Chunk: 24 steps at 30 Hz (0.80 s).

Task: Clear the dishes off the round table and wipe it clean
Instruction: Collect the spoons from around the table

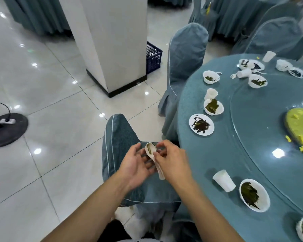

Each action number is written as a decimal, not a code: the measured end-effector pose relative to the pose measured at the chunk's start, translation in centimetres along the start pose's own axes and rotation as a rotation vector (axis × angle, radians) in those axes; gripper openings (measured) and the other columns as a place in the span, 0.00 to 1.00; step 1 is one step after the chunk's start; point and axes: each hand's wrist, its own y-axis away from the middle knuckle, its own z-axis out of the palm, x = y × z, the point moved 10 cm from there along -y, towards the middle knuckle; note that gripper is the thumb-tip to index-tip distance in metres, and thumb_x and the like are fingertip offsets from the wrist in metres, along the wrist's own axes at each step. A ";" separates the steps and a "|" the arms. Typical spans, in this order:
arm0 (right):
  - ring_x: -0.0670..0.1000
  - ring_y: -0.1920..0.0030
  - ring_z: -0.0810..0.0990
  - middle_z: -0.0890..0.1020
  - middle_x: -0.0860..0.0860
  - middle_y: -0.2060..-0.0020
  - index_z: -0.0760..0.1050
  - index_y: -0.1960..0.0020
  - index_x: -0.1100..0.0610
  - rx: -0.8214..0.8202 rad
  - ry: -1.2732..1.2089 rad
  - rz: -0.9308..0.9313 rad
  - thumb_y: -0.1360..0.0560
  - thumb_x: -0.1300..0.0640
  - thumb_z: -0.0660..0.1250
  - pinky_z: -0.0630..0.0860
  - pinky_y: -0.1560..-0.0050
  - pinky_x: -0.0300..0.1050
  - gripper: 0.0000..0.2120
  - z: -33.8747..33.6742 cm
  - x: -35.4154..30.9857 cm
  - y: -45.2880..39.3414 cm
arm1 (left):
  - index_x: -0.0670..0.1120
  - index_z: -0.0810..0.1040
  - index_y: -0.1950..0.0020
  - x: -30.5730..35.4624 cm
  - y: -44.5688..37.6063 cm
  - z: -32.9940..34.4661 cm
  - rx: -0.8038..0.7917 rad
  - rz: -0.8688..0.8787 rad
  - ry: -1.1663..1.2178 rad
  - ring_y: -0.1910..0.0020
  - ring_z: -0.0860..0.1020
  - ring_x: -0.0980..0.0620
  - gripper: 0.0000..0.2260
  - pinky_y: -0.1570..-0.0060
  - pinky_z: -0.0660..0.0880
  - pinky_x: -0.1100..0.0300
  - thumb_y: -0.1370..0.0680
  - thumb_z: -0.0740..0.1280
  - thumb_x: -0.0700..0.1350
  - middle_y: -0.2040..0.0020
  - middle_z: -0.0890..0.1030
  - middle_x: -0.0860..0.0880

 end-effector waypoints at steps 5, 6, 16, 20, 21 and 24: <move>0.50 0.55 0.79 0.82 0.46 0.57 0.78 0.48 0.49 0.092 0.085 -0.157 0.22 0.50 0.67 0.76 0.51 0.50 0.05 2.7 -5.4 -1.0 | 0.37 0.74 0.32 4.9 2.1 -4.4 0.008 0.026 0.046 0.48 0.83 0.39 0.24 0.49 0.81 0.45 0.16 0.56 0.55 0.42 0.82 0.36; 0.51 0.54 0.78 0.81 0.47 0.56 0.78 0.47 0.50 0.119 0.118 -0.202 0.22 0.52 0.67 0.76 0.50 0.51 0.05 3.5 -6.6 -1.3 | 0.36 0.73 0.30 6.1 2.6 -5.5 0.015 0.030 0.048 0.46 0.82 0.38 0.25 0.46 0.81 0.43 0.16 0.56 0.55 0.41 0.81 0.35; 0.52 0.44 0.75 0.77 0.49 0.40 0.76 0.37 0.51 0.129 0.265 -0.215 0.22 0.55 0.68 0.74 0.39 0.52 0.14 14.7 -16.4 -4.2 | 0.34 0.72 0.29 21.4 5.2 -16.4 0.047 0.036 -0.033 0.44 0.80 0.34 0.25 0.43 0.79 0.40 0.16 0.57 0.53 0.36 0.79 0.33; 0.50 0.36 0.72 0.75 0.46 0.35 0.73 0.33 0.47 0.117 0.291 -0.149 0.21 0.51 0.66 0.70 0.34 0.50 0.17 18.1 -18.3 -5.7 | 0.34 0.72 0.29 26.2 4.9 -18.9 0.021 0.031 -0.054 0.43 0.80 0.34 0.26 0.40 0.77 0.40 0.16 0.57 0.53 0.36 0.79 0.33; 0.50 0.36 0.72 0.75 0.46 0.34 0.73 0.32 0.47 0.117 0.299 -0.142 0.21 0.51 0.65 0.70 0.33 0.50 0.17 18.6 -18.7 -6.2 | 0.34 0.72 0.29 27.0 4.7 -19.2 0.016 0.024 -0.057 0.42 0.80 0.34 0.26 0.39 0.76 0.39 0.16 0.57 0.53 0.36 0.80 0.33; 0.50 0.36 0.72 0.74 0.45 0.34 0.72 0.32 0.47 0.127 0.329 -0.116 0.21 0.50 0.64 0.69 0.33 0.50 0.17 19.4 -19.4 -7.8 | 0.35 0.73 0.29 28.7 3.6 -19.4 0.002 -0.014 -0.072 0.40 0.79 0.34 0.25 0.38 0.76 0.39 0.17 0.57 0.53 0.37 0.80 0.34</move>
